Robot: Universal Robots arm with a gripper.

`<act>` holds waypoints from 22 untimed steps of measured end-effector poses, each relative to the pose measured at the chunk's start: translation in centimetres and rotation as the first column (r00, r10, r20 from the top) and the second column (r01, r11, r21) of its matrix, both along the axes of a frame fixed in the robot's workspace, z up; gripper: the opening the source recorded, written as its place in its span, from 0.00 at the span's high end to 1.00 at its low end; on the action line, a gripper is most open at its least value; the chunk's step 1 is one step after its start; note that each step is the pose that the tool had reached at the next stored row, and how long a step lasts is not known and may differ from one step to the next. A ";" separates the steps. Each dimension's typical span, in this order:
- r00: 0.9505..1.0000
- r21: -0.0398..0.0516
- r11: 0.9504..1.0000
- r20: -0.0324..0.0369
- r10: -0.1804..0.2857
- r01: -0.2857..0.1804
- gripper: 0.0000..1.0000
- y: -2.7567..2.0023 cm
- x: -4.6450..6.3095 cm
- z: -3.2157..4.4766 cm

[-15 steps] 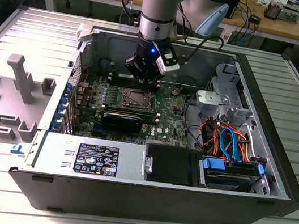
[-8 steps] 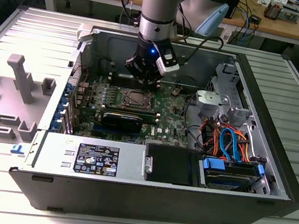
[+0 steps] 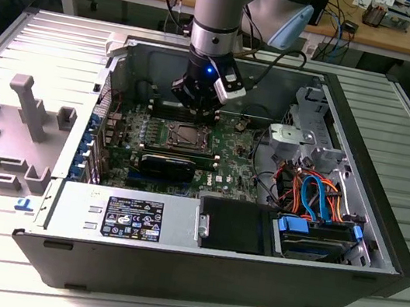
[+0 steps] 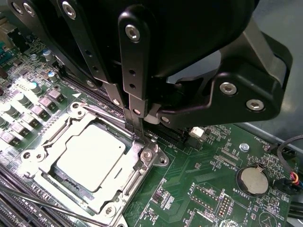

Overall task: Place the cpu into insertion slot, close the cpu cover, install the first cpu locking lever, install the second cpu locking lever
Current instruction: 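Install the first cpu locking lever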

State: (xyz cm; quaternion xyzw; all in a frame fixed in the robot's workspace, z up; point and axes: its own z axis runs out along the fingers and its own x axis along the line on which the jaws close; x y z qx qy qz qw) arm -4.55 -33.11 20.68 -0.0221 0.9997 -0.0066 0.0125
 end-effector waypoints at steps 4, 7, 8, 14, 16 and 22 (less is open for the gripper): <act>1.000 0.000 1.000 0.000 0.000 0.000 0.89 -0.02 0.0 -0.03; 1.000 -0.001 1.000 0.000 0.000 0.000 0.89 -0.02 0.0 -0.08; 1.000 -0.001 1.000 0.000 0.000 0.000 0.89 -0.03 0.0 -0.10; 1.000 0.000 1.000 0.000 0.000 0.000 0.89 -0.04 0.1 -0.14; 1.000 0.000 1.000 0.000 0.000 0.000 0.89 -0.04 0.1 -0.06; 1.000 0.000 1.000 0.000 0.000 0.000 0.89 -0.13 0.1 -0.04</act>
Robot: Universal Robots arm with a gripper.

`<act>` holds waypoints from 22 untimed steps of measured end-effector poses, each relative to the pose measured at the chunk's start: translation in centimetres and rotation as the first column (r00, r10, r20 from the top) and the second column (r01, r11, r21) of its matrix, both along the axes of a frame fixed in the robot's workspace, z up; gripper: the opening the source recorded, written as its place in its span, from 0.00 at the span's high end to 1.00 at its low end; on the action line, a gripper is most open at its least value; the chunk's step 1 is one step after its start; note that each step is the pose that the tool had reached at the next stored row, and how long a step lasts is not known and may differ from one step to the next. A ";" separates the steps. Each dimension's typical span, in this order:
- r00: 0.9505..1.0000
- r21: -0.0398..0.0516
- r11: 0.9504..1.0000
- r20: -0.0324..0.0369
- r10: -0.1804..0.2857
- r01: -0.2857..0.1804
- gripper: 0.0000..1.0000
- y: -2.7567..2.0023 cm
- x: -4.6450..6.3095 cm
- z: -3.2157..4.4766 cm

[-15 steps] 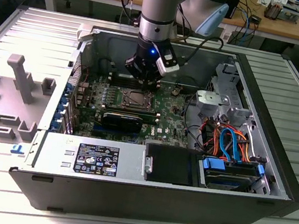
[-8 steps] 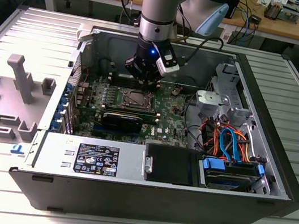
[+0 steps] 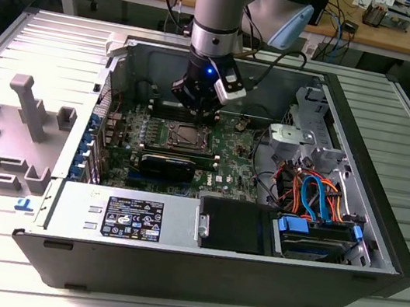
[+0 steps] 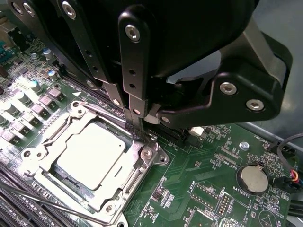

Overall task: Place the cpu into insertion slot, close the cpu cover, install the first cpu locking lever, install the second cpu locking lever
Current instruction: 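Install the first cpu locking lever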

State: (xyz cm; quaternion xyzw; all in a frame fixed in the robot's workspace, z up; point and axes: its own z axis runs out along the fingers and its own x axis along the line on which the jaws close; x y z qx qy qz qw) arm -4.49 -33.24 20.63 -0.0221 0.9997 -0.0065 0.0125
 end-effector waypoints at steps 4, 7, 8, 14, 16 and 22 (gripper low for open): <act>1.000 0.000 1.000 0.000 0.000 0.000 0.89 -0.09 0.0 0.00; 1.000 0.000 1.000 0.000 0.000 0.000 0.89 -0.14 0.0 0.00; 1.000 0.000 1.000 0.000 0.000 0.000 0.89 -0.16 0.0 -0.01; 1.000 0.000 1.000 0.000 0.000 0.000 0.89 -0.32 0.0 -0.06; 1.000 0.000 1.000 0.000 0.000 0.000 0.89 -0.38 0.1 -0.09; 1.000 0.000 1.000 0.000 0.000 0.000 0.89 -0.44 0.1 -0.15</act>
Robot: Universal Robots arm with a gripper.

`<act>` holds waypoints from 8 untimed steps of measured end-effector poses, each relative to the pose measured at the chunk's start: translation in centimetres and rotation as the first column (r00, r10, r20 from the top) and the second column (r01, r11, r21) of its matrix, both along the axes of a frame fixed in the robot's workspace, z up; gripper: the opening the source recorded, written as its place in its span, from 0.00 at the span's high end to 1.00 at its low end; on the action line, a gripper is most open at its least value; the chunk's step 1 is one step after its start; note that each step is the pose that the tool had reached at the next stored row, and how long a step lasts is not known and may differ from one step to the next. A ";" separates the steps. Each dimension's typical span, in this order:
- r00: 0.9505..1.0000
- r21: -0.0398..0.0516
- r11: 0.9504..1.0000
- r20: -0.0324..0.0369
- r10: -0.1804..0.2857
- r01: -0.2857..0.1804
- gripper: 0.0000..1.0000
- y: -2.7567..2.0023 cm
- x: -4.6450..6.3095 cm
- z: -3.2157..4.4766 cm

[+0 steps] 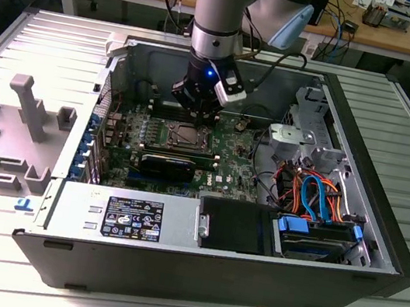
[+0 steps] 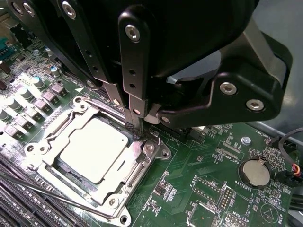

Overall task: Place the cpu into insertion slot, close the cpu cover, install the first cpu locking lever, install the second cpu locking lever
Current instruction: 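Install the first cpu locking lever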

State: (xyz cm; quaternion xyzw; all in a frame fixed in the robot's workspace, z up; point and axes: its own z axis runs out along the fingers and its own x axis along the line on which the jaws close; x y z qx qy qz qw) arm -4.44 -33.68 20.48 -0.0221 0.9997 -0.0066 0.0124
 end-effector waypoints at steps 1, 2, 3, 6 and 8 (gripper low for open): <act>1.000 0.000 1.000 0.000 0.000 0.000 0.89 -0.01 0.0 -0.02; 1.000 0.000 1.000 0.000 0.000 0.000 0.89 -0.01 0.0 -0.05; 1.000 0.000 1.000 0.000 0.000 0.000 0.89 -0.01 0.0 -0.08; 1.000 0.000 1.000 0.000 0.000 0.000 0.89 -0.02 0.0 -0.17; 1.000 0.004 1.000 0.000 0.000 0.000 0.89 -0.03 0.0 -0.18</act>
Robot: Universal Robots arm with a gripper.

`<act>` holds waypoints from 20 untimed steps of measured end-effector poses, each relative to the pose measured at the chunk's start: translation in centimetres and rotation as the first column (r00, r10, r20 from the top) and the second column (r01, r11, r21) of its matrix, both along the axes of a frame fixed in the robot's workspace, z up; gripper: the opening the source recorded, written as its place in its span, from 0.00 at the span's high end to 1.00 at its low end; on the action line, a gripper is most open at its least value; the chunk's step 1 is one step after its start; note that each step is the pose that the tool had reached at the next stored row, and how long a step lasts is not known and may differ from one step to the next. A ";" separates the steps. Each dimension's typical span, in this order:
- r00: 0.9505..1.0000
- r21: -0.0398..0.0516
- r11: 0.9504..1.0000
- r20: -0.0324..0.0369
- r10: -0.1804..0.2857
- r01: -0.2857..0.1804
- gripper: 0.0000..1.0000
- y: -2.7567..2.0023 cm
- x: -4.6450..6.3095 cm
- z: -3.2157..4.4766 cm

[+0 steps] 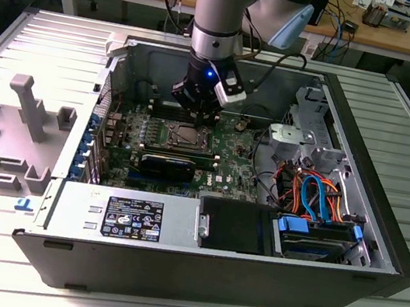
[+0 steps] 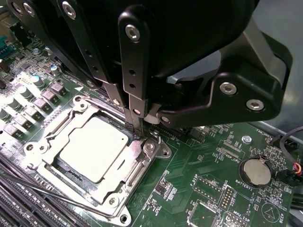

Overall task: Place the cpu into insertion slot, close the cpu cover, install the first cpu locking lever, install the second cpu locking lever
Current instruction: 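Install the first cpu locking lever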

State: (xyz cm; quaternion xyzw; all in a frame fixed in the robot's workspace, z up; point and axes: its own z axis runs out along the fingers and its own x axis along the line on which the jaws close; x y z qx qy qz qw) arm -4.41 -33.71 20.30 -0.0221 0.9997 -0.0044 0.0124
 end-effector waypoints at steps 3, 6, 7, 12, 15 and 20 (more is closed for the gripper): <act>1.000 0.017 1.000 0.000 0.000 0.000 0.89 0.02 0.0 -0.02; 1.000 0.028 1.000 0.001 0.000 0.000 0.89 0.02 0.0 -0.03; 1.000 0.028 1.000 0.000 0.000 0.000 0.89 0.01 0.0 0.00; 1.000 0.023 1.000 0.000 0.000 0.000 0.89 -0.02 0.0 0.34; 1.000 0.018 1.000 0.000 0.000 0.000 0.89 -0.08 0.0 0.35; 1.000 0.017 1.000 0.000 0.000 0.000 0.89 -0.21 0.0 0.90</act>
